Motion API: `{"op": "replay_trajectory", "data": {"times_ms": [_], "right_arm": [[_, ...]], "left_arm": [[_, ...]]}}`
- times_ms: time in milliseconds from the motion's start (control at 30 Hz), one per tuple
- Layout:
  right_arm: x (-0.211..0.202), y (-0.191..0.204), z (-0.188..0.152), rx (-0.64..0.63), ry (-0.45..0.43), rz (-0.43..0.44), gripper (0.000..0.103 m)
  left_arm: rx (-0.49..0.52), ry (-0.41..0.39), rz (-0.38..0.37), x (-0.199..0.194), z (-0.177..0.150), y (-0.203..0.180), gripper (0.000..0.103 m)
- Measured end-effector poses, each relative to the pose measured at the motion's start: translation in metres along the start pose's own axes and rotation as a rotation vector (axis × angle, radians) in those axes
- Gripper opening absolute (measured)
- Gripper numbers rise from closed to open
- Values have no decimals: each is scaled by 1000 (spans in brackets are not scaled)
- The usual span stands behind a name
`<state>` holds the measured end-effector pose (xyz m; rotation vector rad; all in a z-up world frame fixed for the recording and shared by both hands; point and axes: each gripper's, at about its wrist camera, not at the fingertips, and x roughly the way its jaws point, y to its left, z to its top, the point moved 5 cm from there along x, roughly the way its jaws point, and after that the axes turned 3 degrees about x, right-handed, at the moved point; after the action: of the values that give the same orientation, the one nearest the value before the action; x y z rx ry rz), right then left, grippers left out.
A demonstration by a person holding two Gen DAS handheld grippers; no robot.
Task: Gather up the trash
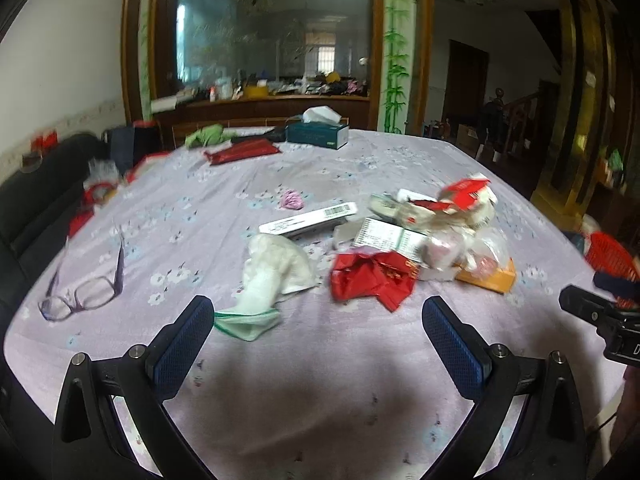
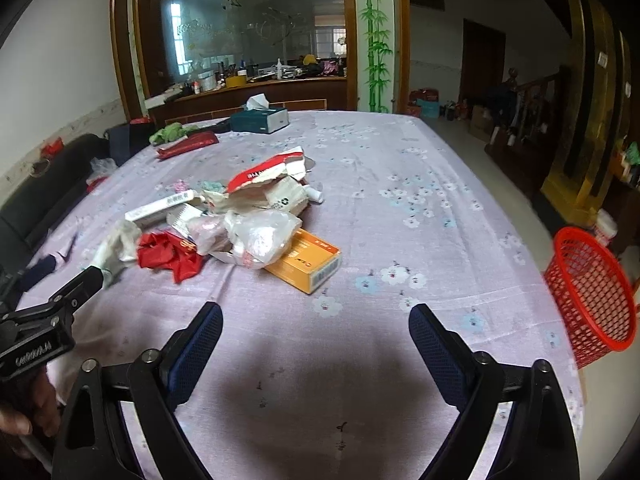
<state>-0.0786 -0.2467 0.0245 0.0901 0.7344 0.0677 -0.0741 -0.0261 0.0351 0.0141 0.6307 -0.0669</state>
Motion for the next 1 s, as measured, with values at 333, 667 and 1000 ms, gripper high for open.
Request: {"op": "replay_trajectory", "data": {"times_ms": [333,667,1000], "right_arm": [[28,0,23,91,83,185,60],[78,17,44,129,145,241,54],[75,24,36,123,136,266,23]], "left_arm": [[-179,122,-64,38,8,61,88],[-143,212,-119,87,15,45,68],[-128,204,-136,76,10,41,27]]}}
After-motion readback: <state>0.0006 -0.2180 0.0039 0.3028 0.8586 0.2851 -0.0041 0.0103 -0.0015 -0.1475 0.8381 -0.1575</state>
